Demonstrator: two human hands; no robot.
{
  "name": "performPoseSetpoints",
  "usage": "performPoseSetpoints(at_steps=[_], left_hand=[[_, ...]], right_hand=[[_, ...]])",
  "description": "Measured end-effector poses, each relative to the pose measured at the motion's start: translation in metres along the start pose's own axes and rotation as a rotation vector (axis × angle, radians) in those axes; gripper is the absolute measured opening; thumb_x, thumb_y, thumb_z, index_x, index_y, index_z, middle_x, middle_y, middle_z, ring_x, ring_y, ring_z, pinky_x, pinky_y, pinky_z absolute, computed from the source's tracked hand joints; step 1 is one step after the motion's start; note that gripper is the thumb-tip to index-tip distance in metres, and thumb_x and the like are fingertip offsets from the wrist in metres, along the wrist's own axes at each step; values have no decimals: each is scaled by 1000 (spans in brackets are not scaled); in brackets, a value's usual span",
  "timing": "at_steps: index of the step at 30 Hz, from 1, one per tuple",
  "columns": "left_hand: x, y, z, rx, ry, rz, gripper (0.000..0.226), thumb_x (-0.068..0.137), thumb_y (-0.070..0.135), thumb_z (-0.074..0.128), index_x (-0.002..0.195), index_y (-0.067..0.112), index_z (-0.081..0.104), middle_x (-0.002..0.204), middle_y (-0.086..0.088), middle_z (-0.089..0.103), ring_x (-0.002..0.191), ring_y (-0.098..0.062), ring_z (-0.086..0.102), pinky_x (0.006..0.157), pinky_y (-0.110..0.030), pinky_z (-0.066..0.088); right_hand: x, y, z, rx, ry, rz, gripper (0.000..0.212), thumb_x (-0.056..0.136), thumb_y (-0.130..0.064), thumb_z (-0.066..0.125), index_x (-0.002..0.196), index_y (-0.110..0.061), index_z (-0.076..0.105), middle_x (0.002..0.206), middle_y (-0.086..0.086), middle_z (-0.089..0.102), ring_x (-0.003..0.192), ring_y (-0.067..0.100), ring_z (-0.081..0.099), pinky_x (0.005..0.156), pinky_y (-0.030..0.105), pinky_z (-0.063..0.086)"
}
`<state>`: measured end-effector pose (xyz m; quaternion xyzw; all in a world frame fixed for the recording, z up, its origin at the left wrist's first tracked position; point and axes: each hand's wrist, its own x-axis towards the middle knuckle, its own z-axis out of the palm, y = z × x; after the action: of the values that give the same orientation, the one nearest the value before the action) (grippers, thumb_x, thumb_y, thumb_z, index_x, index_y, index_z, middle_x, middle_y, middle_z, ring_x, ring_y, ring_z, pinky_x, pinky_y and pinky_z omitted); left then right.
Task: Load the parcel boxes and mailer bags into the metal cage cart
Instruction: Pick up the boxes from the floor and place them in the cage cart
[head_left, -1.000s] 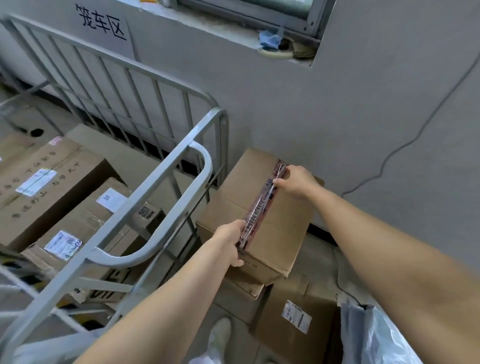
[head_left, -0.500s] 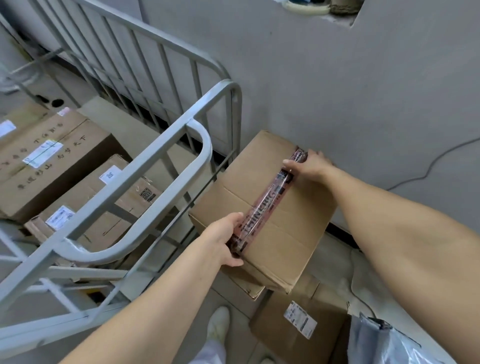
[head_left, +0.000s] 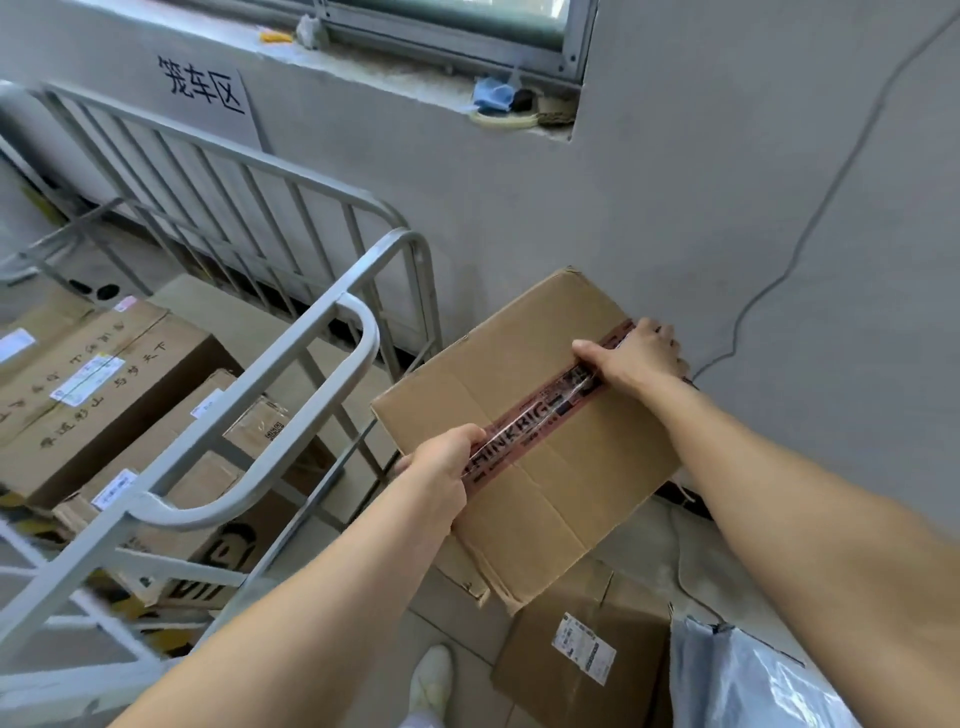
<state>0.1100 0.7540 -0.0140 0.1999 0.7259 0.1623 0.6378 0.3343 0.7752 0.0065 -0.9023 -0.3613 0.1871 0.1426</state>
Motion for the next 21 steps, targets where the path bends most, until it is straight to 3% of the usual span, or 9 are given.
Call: performPoseSetpoints(at_steps=[3, 5, 7, 8, 10, 13, 16, 21], left_hand=[[-20, 9, 7, -28, -11, 111, 74, 47, 40, 73, 115, 15, 62, 114, -5, 64, 75, -17, 65, 43, -28, 41], [-51, 20, 9, -43, -31, 214, 60, 61, 33, 73, 114, 9, 60, 110, -6, 64, 76, -18, 66, 46, -25, 46], [-82, 31, 10, -65, -104, 336, 42, 78, 19, 67, 115, 3, 56, 110, -13, 61, 75, -20, 64, 53, -25, 52], [-96, 37, 8, -90, -129, 395, 44, 78, 16, 65, 118, 1, 53, 113, -20, 61, 78, -21, 64, 59, -25, 55], [-122, 47, -1, -124, -75, 449, 53, 70, 24, 68, 114, -1, 50, 120, -17, 57, 97, -24, 61, 77, -31, 56], [-164, 58, -28, -152, 87, 493, 59, 77, 35, 67, 117, 2, 39, 106, -10, 40, 114, -26, 45, 92, -34, 46], [-196, 71, -61, -243, 206, 570, 81, 75, 37, 72, 134, 1, 29, 120, -6, 32, 118, -27, 41, 99, -34, 41], [-234, 91, -135, -361, 324, 706, 95, 69, 37, 75, 141, 8, 20, 140, -10, 35, 126, -31, 38, 107, -45, 36]], right_hand=[[-27, 9, -45, 77, 134, 0, 97, 73, -69, 63, 138, -5, 31, 141, 16, 38, 130, 36, 39, 105, 49, 29], [-44, 7, -75, 111, 222, -19, 96, 73, -68, 64, 137, -4, 33, 140, 16, 39, 129, 36, 40, 105, 48, 29], [-62, 3, -106, 153, 309, -53, 96, 73, -68, 64, 136, -4, 33, 140, 16, 40, 128, 36, 40, 105, 49, 29], [-71, -1, -120, 179, 348, -71, 96, 73, -68, 64, 137, -3, 33, 140, 17, 40, 129, 37, 40, 105, 50, 29], [-89, -13, -146, 228, 411, -117, 97, 74, -67, 64, 138, -2, 31, 141, 17, 39, 129, 38, 39, 105, 50, 29], [-120, -39, -171, 305, 474, -190, 99, 75, -66, 63, 140, 1, 29, 143, 19, 36, 131, 39, 37, 106, 51, 27], [-149, -70, -187, 399, 509, -251, 100, 75, -66, 63, 141, 2, 28, 143, 20, 36, 132, 40, 36, 107, 51, 26], [-196, -137, -198, 551, 520, -360, 94, 74, -65, 65, 135, 0, 33, 138, 16, 39, 129, 38, 38, 106, 50, 25]])
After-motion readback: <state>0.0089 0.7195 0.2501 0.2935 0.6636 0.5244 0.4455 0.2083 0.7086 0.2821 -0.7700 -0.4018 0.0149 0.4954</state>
